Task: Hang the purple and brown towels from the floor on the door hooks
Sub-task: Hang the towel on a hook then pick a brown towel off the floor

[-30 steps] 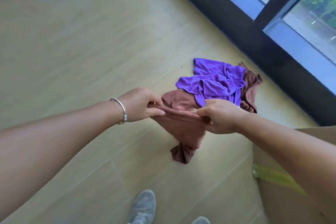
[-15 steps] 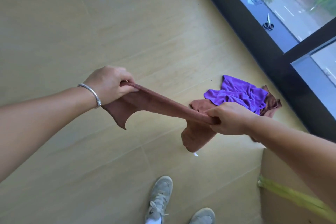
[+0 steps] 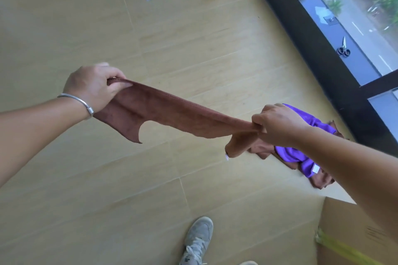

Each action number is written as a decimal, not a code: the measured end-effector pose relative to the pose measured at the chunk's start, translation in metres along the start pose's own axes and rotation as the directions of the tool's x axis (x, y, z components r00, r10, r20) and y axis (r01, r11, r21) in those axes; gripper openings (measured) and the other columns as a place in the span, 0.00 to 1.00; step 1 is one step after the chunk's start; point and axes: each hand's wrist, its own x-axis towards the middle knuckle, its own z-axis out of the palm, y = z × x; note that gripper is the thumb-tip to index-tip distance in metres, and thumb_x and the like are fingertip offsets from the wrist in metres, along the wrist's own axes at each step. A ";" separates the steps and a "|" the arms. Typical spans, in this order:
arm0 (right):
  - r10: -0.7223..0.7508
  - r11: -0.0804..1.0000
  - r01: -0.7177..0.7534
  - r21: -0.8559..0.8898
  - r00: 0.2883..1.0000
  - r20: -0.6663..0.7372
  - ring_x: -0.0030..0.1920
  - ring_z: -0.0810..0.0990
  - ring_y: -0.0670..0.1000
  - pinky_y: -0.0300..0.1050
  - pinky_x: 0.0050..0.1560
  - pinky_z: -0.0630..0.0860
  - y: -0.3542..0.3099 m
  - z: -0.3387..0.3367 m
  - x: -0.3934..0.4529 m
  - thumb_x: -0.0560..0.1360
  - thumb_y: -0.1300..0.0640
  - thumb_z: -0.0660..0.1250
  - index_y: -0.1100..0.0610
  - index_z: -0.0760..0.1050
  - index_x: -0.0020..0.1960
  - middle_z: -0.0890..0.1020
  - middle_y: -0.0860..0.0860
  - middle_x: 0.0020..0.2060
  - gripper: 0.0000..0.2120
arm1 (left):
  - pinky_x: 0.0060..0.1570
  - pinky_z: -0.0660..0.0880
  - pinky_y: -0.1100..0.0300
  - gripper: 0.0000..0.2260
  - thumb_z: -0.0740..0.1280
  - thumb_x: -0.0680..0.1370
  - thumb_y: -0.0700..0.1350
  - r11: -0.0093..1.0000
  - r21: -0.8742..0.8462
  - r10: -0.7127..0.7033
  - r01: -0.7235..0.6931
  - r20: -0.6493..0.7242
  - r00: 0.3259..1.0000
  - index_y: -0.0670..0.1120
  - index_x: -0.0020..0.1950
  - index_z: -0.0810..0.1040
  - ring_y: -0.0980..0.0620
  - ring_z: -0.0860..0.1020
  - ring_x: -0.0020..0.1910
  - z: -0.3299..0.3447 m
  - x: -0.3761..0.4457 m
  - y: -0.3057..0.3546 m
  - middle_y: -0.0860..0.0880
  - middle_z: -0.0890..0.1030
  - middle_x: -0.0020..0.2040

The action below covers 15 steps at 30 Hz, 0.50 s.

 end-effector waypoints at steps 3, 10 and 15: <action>0.045 0.999 -0.046 -0.007 0.989 -0.141 0.47 0.74 0.53 0.46 0.52 0.67 -0.002 -0.006 0.023 0.69 0.57 0.64 0.52 0.74 0.42 0.79 0.47 0.35 0.02 | 0.39 0.67 0.56 0.07 0.68 0.74 0.57 0.999 0.037 -0.037 0.038 -0.043 0.998 0.55 0.44 0.80 0.47 0.74 0.41 -0.007 0.004 -0.033 0.54 0.76 0.40; -0.071 0.990 0.096 0.103 0.973 -0.221 0.48 0.82 0.57 0.44 0.33 0.72 -0.044 -0.001 0.056 0.72 0.49 0.58 0.55 0.73 0.39 0.81 0.51 0.31 0.11 | 0.40 0.73 0.51 0.11 0.62 0.75 0.57 0.973 0.114 -0.189 0.199 -0.092 0.978 0.55 0.50 0.79 0.41 0.75 0.42 -0.002 -0.011 -0.117 0.51 0.73 0.40; -0.106 0.954 0.127 0.272 0.990 -0.089 0.40 0.77 0.62 0.57 0.41 0.77 -0.113 0.060 0.051 0.71 0.58 0.60 0.54 0.72 0.46 0.79 0.49 0.38 0.05 | 0.49 0.75 0.44 0.10 0.63 0.76 0.43 0.807 0.345 -0.535 0.480 0.084 0.840 0.52 0.51 0.82 0.36 0.75 0.49 0.040 -0.052 -0.170 0.41 0.77 0.48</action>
